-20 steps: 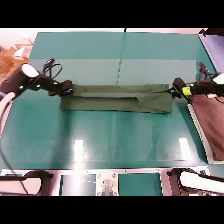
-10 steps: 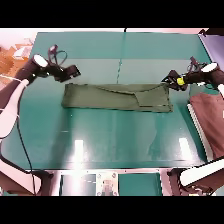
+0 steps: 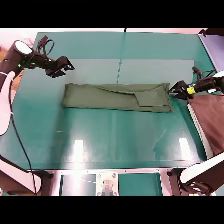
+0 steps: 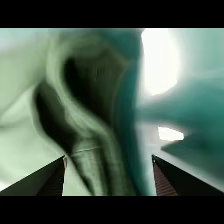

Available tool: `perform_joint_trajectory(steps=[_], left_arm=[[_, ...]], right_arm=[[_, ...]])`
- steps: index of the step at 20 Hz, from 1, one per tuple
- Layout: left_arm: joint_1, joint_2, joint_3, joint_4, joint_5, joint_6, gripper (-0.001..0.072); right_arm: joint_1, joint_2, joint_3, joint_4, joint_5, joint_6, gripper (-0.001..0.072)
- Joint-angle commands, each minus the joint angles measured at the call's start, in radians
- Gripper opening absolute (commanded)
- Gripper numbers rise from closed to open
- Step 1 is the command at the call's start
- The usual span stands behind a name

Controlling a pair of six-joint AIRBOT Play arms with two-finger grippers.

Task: Fold the shirts.

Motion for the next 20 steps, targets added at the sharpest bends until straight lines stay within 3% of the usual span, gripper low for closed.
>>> perform_joint_trajectory(steps=[1, 6, 7, 8, 9, 10, 11, 20], left_arm=[[0.005, 0.0, 0.008, -0.067, -0.033, -0.002, 0.0704], [-0.019, -0.002, 0.008, -0.108, -0.031, 0.002, 0.0703], [-0.036, -0.003, 0.007, -0.108, -0.028, 0.002, 0.0702], [-0.06, -0.004, 0.007, -0.106, -0.016, 0.002, 0.0701], [-0.086, -0.005, 0.006, -0.106, 0.004, 0.003, 0.0585], [-0.114, -0.005, 0.005, -0.106, 0.024, 0.018, 0.0283], [-0.147, -0.006, 0.004, -0.106, 0.045, 0.05, 0.0025], [-0.531, -0.188, 0.007, -0.107, 0.348, 0.051, 0.0022]], right_arm=[[-0.008, -0.081, 0.002, 0.131, 0.108, -0.137, 0.0603], [0.029, -0.109, 0.007, 0.153, 0.035, -0.133, 0.0598], [0.04, -0.109, 0.014, 0.152, -0.002, -0.126, 0.0442], [0.05, -0.109, 0.024, 0.153, -0.033, -0.126, 0.0238], [0.061, -0.109, 0.037, 0.153, -0.045, -0.118, 0.0196], [0.071, -0.109, 0.05, 0.153, -0.042, -0.108, 0.005], [0.079, -0.108, 0.068, 0.153, -0.029, -0.102, 0.002], [0.121, 0.072, 0.262, 0.151, 0.243, -0.012, 0.0018]])
